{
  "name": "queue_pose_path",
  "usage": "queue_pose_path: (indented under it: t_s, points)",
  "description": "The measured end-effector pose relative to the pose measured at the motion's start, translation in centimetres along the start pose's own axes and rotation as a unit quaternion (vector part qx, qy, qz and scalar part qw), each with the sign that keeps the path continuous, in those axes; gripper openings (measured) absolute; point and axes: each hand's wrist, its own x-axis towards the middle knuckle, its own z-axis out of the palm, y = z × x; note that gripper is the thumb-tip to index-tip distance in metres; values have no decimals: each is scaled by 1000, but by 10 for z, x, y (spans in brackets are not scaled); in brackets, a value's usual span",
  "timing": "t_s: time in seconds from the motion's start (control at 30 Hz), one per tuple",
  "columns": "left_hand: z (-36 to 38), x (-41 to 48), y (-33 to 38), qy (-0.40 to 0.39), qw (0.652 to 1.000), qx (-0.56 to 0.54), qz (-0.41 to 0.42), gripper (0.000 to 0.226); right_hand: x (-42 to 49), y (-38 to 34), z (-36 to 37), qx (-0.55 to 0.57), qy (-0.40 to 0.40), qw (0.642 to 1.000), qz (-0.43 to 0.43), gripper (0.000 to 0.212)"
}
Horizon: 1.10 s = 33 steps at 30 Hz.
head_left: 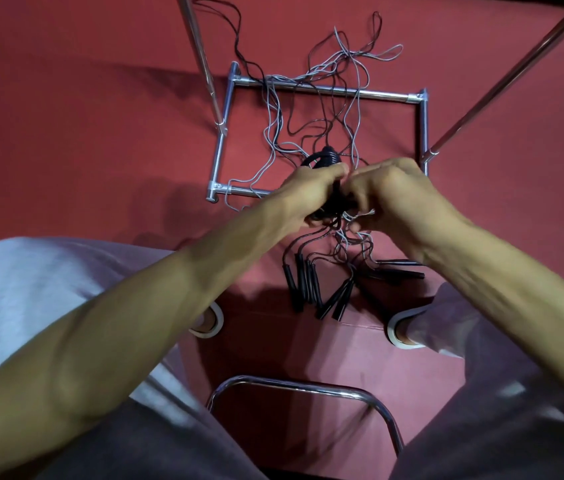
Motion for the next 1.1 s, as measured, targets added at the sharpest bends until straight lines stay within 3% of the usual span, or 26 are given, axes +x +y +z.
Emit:
queue_pose_path:
  t_s: [0.1,0.27,0.43,0.53,0.6,0.67,0.73,0.83,0.93,1.1]
  points:
    - [-2,-2,3,-30,999,-20,-13,32,-3,-5,-5,109,-23,994,15,20]
    - [-5,-4,10,-57,997,-57,-19,41,-15,-20,-10,154,-77,981,-94,22]
    - [-6,-6,14,-122,988,-98,-16,50,-22,-12,-8,74,-159,960,-220,12]
    - [-8,-2,7,-109,989,-98,4,46,-24,1,-5,17,-99,968,-230,30]
    - [-8,-2,6,-86,989,-123,12,50,-22,7,-5,31,-16,981,-190,29]
    - [-11,-2,9,-53,986,-157,20,47,-15,10,-12,112,14,989,-96,24]
    - [-13,-3,14,-43,982,-178,36,33,-7,14,-18,157,-9,987,17,5]
    - [-10,-7,17,-63,979,-183,70,32,1,14,-21,204,-50,970,119,17]
    - [-1,-8,16,-86,979,-154,105,37,6,7,-20,266,-70,956,108,29]
    - [0,-3,18,-82,979,-55,179,45,0,4,-8,240,26,970,1,15]
